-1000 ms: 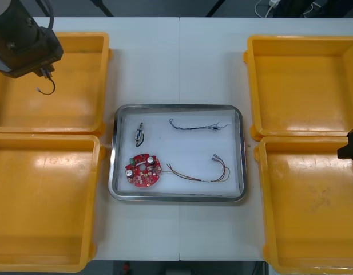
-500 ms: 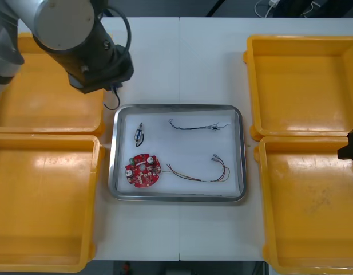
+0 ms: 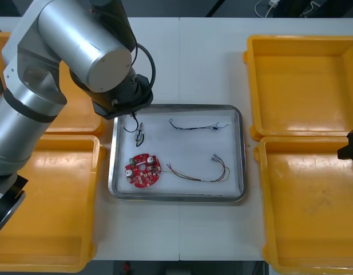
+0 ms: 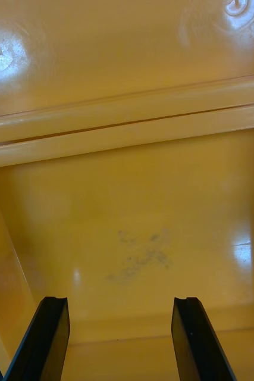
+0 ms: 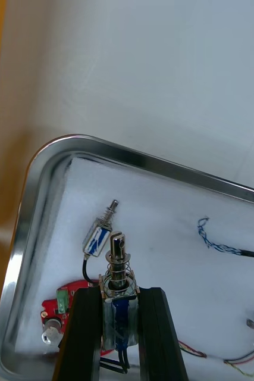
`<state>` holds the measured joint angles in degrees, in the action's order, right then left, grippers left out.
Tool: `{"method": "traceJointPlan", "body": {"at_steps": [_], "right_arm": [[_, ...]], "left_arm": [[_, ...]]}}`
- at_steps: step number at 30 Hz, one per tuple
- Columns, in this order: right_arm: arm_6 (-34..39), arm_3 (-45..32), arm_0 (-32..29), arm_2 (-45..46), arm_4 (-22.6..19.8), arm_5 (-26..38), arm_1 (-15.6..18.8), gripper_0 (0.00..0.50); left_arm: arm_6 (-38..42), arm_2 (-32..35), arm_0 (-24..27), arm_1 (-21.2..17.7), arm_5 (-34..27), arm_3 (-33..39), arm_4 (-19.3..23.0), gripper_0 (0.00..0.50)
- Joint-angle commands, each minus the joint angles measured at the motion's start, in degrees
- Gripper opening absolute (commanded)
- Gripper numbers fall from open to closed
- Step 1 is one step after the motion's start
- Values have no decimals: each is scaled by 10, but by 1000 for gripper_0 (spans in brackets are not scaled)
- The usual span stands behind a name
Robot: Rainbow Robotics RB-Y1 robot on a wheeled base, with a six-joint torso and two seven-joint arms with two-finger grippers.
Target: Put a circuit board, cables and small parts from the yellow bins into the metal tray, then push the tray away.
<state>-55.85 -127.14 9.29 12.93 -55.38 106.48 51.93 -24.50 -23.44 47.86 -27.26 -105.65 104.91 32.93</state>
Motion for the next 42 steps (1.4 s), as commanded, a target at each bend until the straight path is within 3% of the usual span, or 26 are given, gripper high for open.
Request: {"method": "traceJointPlan", "body": {"at_steps": [1,10,20,28,42], "right_arm": [[-35,-5,-6,16,4,-2,23,500],[-35,-5,-6,16,4,-2,23,500],[-35,-5,-6,16,4,-2,23,500],[-35,-5,-6,16,4,-2,23,500],[-35,-5,-6,16,4,-2,23,500]], "left_arm": [[-28,-20,-22,32,14,19,-61,0],[-20,-50,-34,71,33,-4,-101,0],[-16,-78,-44,86,69,-37,-133,0],[-13,-99,-44,89,113,-88,-137,0],[3,-128,-45,88,128,-108,-118,0]]}}
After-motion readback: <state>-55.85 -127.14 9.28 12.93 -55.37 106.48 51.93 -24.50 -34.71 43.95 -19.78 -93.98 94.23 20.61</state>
